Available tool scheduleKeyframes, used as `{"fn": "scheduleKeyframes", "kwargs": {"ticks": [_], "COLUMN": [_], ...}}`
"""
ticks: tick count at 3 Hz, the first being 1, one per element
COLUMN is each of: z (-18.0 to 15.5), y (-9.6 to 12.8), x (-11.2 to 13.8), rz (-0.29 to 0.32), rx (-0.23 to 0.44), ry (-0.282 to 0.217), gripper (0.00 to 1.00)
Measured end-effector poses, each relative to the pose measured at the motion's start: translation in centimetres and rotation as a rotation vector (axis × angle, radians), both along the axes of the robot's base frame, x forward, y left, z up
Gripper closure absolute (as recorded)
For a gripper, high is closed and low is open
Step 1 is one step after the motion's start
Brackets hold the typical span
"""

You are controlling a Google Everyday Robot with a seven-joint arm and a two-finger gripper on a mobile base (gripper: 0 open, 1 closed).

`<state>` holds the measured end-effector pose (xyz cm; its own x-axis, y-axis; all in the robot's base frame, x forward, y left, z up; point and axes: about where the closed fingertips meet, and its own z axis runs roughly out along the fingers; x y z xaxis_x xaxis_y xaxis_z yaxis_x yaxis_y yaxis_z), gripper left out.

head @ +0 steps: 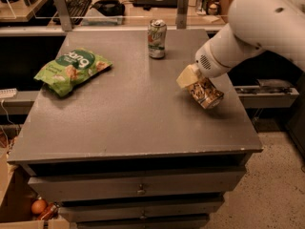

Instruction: Place orange can upright

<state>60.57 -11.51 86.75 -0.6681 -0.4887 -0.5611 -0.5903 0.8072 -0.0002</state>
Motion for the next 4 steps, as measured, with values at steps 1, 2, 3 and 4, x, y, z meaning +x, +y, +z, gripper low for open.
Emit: {"fn": "scheduleKeyframes", "kwargs": {"ticks": [1, 2, 3, 4], "z": [1.5, 3.8, 5.8, 6.4], "y": [2.0, 3.7, 5.3, 5.8], "x": [-0.1, -1.1, -2.6, -3.9], "rz": [0.096, 0.211, 0.356, 0.483], "rx": [0.209, 0.414, 0.566, 0.682], "ry": [-0.084, -0.142, -0.225, -0.326], "gripper": [1.0, 1.0, 1.0, 1.0]}}
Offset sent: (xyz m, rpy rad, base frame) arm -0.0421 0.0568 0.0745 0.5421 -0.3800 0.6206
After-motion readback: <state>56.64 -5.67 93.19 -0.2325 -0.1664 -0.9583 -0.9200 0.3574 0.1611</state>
